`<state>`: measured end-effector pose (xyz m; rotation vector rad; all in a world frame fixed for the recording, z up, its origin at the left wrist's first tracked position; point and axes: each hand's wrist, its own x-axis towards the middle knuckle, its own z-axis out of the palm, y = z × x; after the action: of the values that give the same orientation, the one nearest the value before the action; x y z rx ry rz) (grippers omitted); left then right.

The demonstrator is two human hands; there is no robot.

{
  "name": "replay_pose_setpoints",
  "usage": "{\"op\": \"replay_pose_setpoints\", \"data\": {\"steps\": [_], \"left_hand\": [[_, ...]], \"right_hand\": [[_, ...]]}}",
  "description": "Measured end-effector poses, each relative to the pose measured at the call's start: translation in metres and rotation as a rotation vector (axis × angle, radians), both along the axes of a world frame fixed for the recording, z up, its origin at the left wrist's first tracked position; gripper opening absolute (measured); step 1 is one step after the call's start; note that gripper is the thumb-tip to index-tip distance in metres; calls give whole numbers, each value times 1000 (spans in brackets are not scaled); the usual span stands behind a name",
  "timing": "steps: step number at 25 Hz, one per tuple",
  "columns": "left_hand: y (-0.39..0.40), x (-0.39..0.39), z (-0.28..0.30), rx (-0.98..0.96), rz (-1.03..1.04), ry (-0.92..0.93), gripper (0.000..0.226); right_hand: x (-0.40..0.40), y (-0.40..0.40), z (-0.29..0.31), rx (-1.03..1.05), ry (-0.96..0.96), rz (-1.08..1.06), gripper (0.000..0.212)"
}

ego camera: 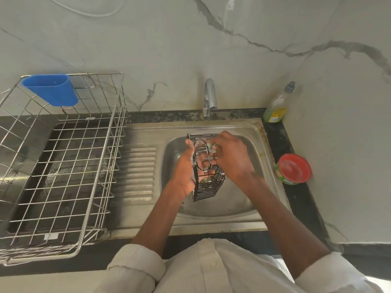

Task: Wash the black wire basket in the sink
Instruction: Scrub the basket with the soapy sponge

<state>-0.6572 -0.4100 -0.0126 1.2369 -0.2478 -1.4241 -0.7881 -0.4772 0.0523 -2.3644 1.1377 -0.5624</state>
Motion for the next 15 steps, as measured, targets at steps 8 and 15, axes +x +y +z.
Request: {"op": "replay_pose_setpoints", "data": {"steps": [8,15], "left_hand": [[-4,1,-1,-3,5,11,77],[-7,-3,1,21,-25,-7,76]], "right_hand": [[-27,1,-11,725,-560,-362,21],[-31,-1,-8,881,-591,-325,35]]}}
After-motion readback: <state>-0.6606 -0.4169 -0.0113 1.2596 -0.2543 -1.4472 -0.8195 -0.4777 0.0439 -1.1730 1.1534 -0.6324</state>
